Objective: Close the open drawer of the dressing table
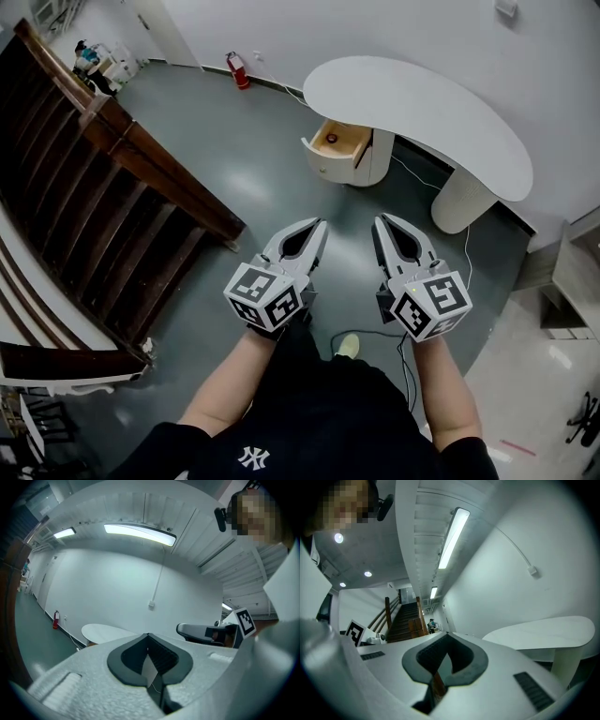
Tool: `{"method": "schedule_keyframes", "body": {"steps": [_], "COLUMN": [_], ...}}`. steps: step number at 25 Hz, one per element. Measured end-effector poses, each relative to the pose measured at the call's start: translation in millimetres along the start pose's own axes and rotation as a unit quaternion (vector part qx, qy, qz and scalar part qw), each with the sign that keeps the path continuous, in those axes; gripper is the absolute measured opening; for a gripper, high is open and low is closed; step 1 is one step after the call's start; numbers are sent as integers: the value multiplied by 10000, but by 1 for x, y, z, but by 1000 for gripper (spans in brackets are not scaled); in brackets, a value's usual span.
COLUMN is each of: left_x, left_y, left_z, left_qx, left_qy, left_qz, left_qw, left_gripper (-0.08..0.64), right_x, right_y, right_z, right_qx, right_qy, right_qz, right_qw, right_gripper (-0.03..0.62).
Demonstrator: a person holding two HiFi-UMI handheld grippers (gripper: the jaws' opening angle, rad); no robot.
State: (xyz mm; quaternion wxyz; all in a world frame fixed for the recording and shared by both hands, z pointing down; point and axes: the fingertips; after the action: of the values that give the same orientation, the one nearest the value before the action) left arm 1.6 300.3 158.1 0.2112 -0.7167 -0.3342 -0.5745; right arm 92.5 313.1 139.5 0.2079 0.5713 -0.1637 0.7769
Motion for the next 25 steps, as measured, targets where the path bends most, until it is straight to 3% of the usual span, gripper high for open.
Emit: {"method": "schedule_keyframes", "body": {"steps": [10,18,25], "left_x": [16,24,33], "left_y": [46,108,153], "left_z": [-60,-166,-245], "left_qx": [-23,-86,102], "left_qy": [-185,-59,121], "left_qz": [-52,-95,-181], "left_qw": [9998,9999,9997], "left_gripper": [9,9,9], "right_x": [19,43,66], "right_y": [71,185,276], "right_z": [30,74,103], "right_qx": [60,237,455], "right_qy": [-72,-38,0], "right_qz": [-243,-367,-575], "right_qw": [9997,9990,9973], "right_gripper": [14,14,14]}}
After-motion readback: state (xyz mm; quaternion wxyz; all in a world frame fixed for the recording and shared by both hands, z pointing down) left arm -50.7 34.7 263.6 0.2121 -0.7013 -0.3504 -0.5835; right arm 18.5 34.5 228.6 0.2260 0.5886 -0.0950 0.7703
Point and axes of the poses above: the fingertips, and each gripper's own axes: y forward along the fingers, z to its right, x out of its underside, and after that the axes turned 1 degree about -x, right-handed
